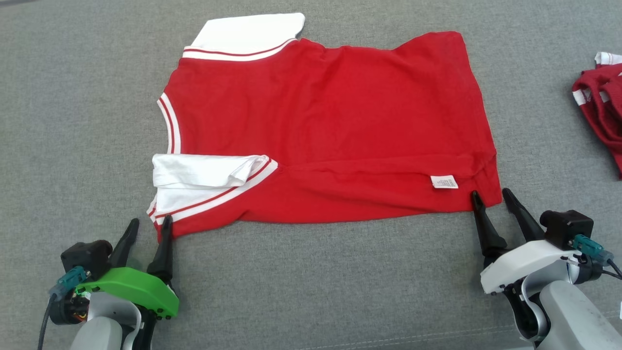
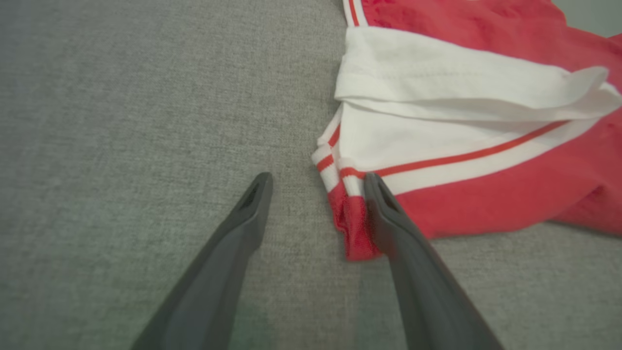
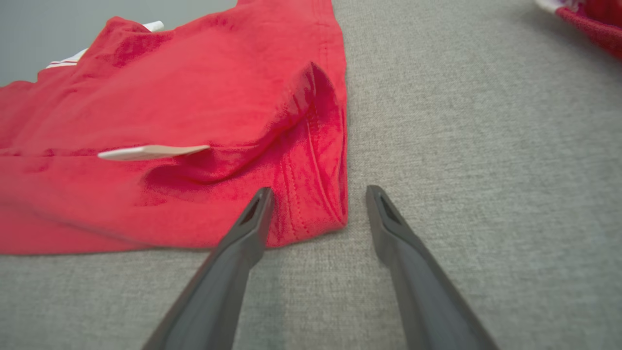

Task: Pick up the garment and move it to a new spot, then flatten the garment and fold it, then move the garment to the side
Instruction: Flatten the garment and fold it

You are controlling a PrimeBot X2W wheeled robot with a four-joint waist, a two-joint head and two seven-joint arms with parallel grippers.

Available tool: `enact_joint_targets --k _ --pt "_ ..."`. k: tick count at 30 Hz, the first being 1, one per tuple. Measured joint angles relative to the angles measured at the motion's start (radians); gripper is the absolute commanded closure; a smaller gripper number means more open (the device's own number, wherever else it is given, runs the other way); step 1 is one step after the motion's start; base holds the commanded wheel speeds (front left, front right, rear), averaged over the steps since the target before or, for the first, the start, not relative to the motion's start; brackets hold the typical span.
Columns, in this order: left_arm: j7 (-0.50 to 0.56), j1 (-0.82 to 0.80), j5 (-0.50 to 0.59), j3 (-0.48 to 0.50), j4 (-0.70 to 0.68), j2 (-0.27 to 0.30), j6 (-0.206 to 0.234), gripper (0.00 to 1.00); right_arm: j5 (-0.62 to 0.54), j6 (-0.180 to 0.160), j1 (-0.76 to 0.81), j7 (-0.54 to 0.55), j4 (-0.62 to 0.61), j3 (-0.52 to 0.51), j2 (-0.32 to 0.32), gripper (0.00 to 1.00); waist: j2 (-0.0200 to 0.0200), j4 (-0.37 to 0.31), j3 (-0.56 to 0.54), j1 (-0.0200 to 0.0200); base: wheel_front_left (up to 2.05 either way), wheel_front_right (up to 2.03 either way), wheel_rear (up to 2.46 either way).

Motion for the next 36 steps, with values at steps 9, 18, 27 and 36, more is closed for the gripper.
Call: enact_joint_targets --k 9,18,27,36 --pt "-0.002 -0.021 -0.027 -0.015 -0.016 0.016 -0.005 1.00 0.063 0.000 -0.018 -0.001 -0.004 0.035 -0.019 1.00 0.0000 -0.001 0.010 0.0000 0.00 0.00 0.00" --pt "0.027 0.059 -0.046 0.026 -0.226 0.052 0.039 1.00 0.145 0.000 0.039 0.040 -0.133 0.057 -0.089 1.00 0.0000 0.005 -0.014 0.0000 0.00 0.00 0.00" --pt "0.149 0.281 -0.059 0.039 -0.496 0.058 0.142 1.00 0.171 0.001 0.199 0.137 -0.271 -0.003 -0.126 1.00 0.0000 0.006 -0.028 0.0000 0.00 0.00 0.00" --pt "0.172 0.336 -0.091 -0.001 -0.506 0.012 0.158 0.00 0.150 0.001 0.239 0.173 -0.271 -0.057 -0.100 0.00 0.0000 0.015 -0.021 0.0000 0.00 0.00 0.00"
